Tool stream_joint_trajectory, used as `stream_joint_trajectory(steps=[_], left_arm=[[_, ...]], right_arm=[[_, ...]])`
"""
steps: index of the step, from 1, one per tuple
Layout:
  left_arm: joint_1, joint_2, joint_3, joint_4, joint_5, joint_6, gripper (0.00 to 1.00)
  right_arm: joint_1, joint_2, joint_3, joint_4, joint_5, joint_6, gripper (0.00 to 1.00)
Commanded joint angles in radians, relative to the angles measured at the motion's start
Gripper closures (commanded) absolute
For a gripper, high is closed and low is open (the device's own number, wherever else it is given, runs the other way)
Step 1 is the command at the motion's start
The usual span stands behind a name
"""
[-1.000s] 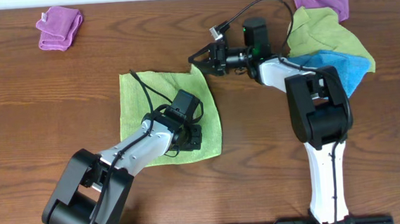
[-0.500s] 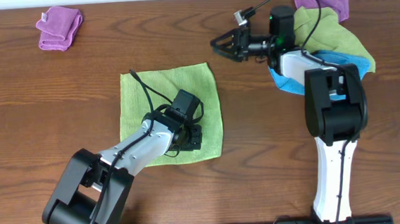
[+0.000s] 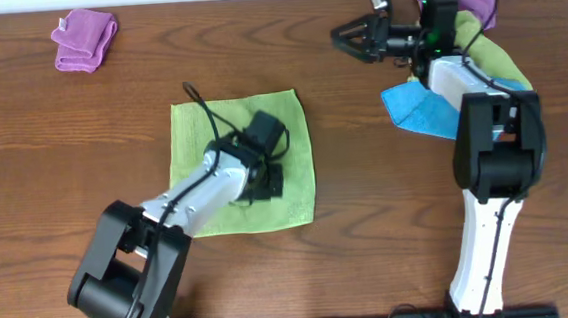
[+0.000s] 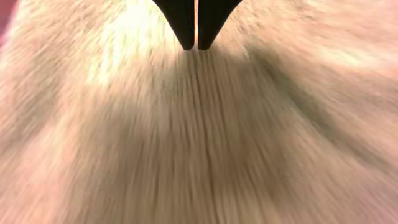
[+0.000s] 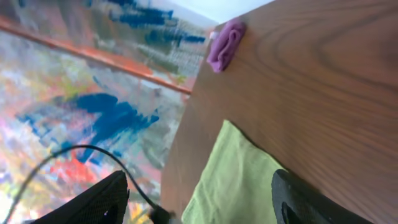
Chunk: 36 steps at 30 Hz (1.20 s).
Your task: Fold the cloth
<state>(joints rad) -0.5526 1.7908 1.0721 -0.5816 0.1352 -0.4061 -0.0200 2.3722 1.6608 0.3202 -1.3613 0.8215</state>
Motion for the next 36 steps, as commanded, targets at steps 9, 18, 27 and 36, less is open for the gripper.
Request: stream_joint_trajectory(steps=[9, 18, 27, 36], left_arm=[[0.050, 0.006, 0.387, -0.167, -0.095, 0.090, 0.94], [0.164, 0.006, 0.578, -0.352, -0.240, 0.096, 0.94], [0.312, -0.024, 0.574, -0.439, -0.178, 0.178, 0.94], [0.446, -0.262, 0.497, -0.533, -0.030, 0.352, 0.94]], right_arm=[[-0.043, 0.002, 0.116, -0.185, 0.273, -0.285, 0.21], [-0.037, 0.002, 0.495, -0.818, 0.568, -0.544, 0.26], [0.082, -0.010, 0.840, -1.552, 0.998, -0.750, 0.38], [0.263, -0.294, 0.828, -1.811, 1.197, -0.799, 0.32]])
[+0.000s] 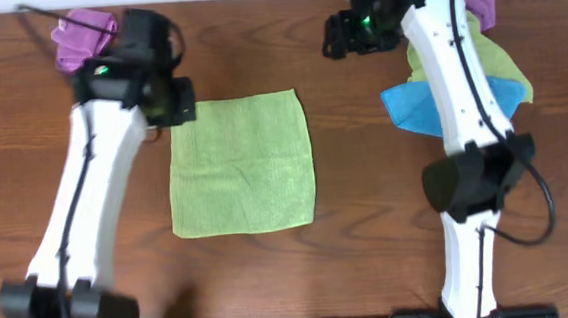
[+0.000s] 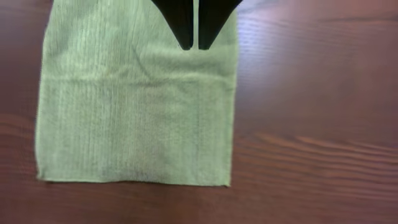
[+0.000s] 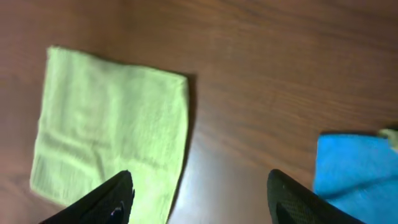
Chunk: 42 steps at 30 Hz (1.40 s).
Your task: Fold the cloth
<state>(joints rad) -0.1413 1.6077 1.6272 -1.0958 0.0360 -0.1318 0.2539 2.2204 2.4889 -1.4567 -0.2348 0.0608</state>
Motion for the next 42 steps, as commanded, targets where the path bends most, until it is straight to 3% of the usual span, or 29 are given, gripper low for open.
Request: stream_joint_trajectory(steps=[1, 6, 8, 13, 19, 22, 32, 35, 42], left_arm=[[0.055, -0.123, -0.100, -0.014, 0.090, 0.090, 0.94], [0.196, -0.392, -0.370, 0.042, 0.170, 0.129, 0.94], [0.263, -0.504, -0.492, 0.069, 0.278, 0.130, 0.94], [0.311, -0.668, -0.706, 0.081, 0.302, 0.132, 0.90], [0.311, -0.667, -0.743, 0.076, 0.312, 0.098, 0.81], [0.311, -0.595, -0.743, 0.076, 0.388, 0.078, 0.79], [0.311, -0.337, -0.747, 0.109, 0.515, 0.056, 0.74], [0.325, -0.317, -0.786, 0.133, 0.515, 0.057, 0.66], [0.513, -0.317, -0.903, 0.181, 0.599, 0.115, 0.61]], right_arm=[[-0.016, -0.184, -0.028, -0.060, 0.071, -0.050, 0.32], [-0.007, -0.362, -0.362, -0.027, 0.062, -0.051, 0.30], [0.038, -0.433, -0.580, 0.044, 0.057, -0.027, 0.31], [0.105, -0.639, -1.025, 0.257, 0.047, 0.017, 0.32], [0.075, -0.911, -1.526, 0.632, -0.230, 0.061, 0.17], [0.044, -0.909, -1.694, 0.776, -0.440, 0.078, 0.21], [0.005, -0.818, -1.849, 0.943, -0.557, 0.064, 0.17], [0.002, -0.760, -1.850, 0.961, -0.571, 0.056, 0.15], [0.002, -0.666, -1.850, 1.076, -0.608, 0.097, 0.18]])
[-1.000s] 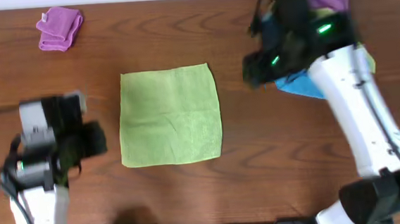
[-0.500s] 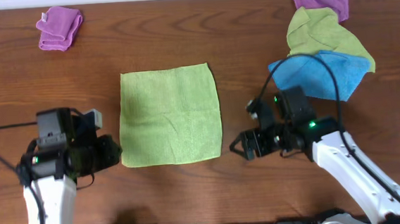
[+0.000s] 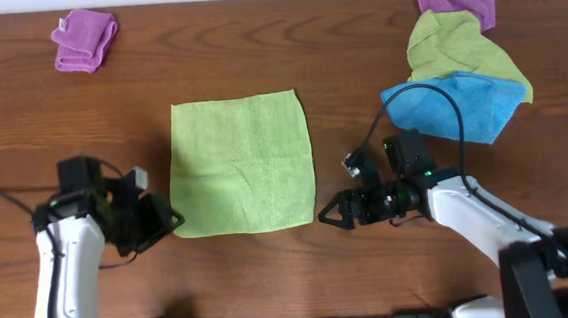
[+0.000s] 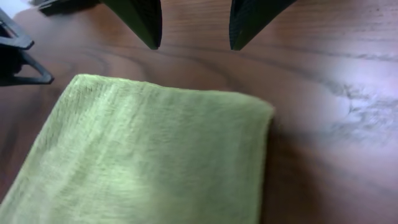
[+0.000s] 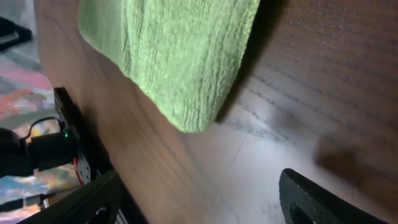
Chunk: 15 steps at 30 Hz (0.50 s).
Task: Fold the cloth
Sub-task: 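Grasp the green cloth's left and right edges with both grippers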
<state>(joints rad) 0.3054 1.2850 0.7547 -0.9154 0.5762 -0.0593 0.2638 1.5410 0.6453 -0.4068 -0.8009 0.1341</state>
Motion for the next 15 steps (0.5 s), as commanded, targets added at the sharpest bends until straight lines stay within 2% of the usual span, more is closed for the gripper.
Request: stream_joint_trajectory(steps=[1, 4, 9, 15], left_arm=[[0.096, 0.005, -0.043, 0.003, 0.066, 0.054, 0.60], [0.161, 0.006, -0.089, 0.032, 0.080, 0.068, 0.55], [0.165, 0.008, -0.124, 0.103, 0.075, 0.062, 0.54], [0.166, 0.057, -0.141, 0.162, 0.076, 0.056, 0.52]], right_arm=[[-0.008, 0.015, -0.006, 0.049, -0.042, 0.039, 0.18], [-0.006, 0.016, -0.006, 0.123, -0.042, 0.086, 0.15], [0.017, 0.024, -0.006, 0.190, -0.036, 0.128, 0.15], [0.026, 0.124, -0.006, 0.254, -0.038, 0.166, 0.15]])
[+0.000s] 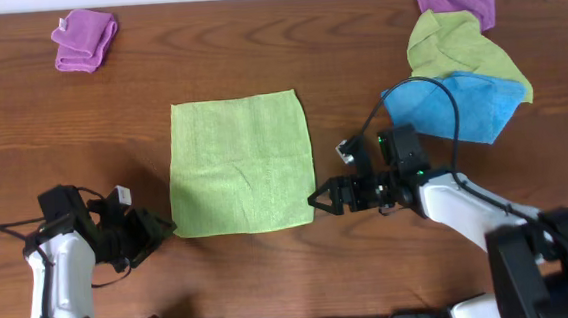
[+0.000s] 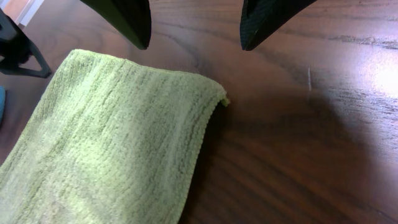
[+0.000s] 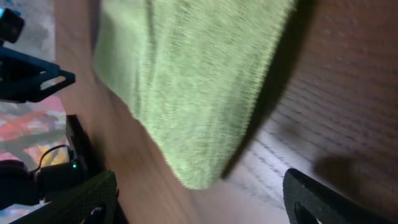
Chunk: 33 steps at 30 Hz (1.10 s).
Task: Fold the cloth
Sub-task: 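Grasp the green cloth's left and right edges with both grippers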
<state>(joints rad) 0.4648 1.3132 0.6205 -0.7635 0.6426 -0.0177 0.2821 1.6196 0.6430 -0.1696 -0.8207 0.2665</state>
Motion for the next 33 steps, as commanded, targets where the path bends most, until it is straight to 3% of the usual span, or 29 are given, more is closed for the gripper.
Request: stream_joint_trajectory(steps=[1, 11, 33], left_arm=[[0.006, 0.042, -0.006, 0.017, 0.013, 0.014, 0.52], [0.006, 0.157, -0.006, 0.077, 0.058, 0.010, 0.52], [0.003, 0.203, -0.011, 0.245, 0.071, -0.044, 0.53]], right_arm=[[0.007, 0.061, -0.004, 0.030, -0.023, 0.034, 0.15], [0.020, 0.179, -0.004, 0.064, -0.089, 0.048, 0.16], [0.066, 0.183, -0.004, 0.067, -0.095, 0.055, 0.16]])
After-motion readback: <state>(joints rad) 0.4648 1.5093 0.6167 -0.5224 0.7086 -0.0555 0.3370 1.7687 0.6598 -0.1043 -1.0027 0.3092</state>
